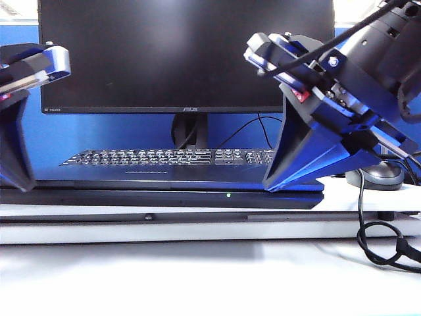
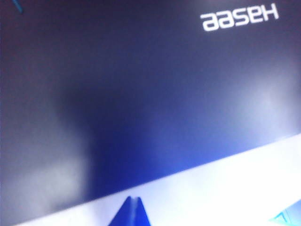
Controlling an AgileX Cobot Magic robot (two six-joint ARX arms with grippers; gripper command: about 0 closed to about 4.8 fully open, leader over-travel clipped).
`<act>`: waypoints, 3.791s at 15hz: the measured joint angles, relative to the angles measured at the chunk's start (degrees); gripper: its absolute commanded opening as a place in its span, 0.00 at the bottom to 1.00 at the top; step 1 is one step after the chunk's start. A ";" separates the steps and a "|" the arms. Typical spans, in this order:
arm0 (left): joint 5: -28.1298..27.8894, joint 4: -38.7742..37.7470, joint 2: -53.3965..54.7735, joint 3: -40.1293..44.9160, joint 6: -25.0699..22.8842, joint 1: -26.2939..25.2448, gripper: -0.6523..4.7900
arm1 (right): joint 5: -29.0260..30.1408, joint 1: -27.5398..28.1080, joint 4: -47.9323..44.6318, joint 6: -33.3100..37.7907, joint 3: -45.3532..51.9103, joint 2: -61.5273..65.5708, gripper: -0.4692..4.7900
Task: Open the lid of the black laptop.
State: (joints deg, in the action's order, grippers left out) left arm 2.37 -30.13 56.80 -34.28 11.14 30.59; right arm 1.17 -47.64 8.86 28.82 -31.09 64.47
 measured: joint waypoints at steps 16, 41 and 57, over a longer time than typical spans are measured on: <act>-1.64 2.38 1.20 0.61 -0.17 0.00 0.11 | 0.00 0.00 -0.15 0.00 0.00 0.02 0.13; -1.64 2.62 1.20 0.66 -0.17 0.02 0.11 | 1.57 0.09 -0.37 -1.53 -0.13 0.63 0.09; -1.57 2.75 1.22 0.66 -0.22 0.02 0.11 | -0.52 0.04 -0.42 -1.66 -0.11 1.38 0.09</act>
State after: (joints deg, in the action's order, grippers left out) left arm 0.80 -27.38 58.02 -33.63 10.92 30.61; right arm 0.64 -47.59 8.45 27.16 -31.20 65.84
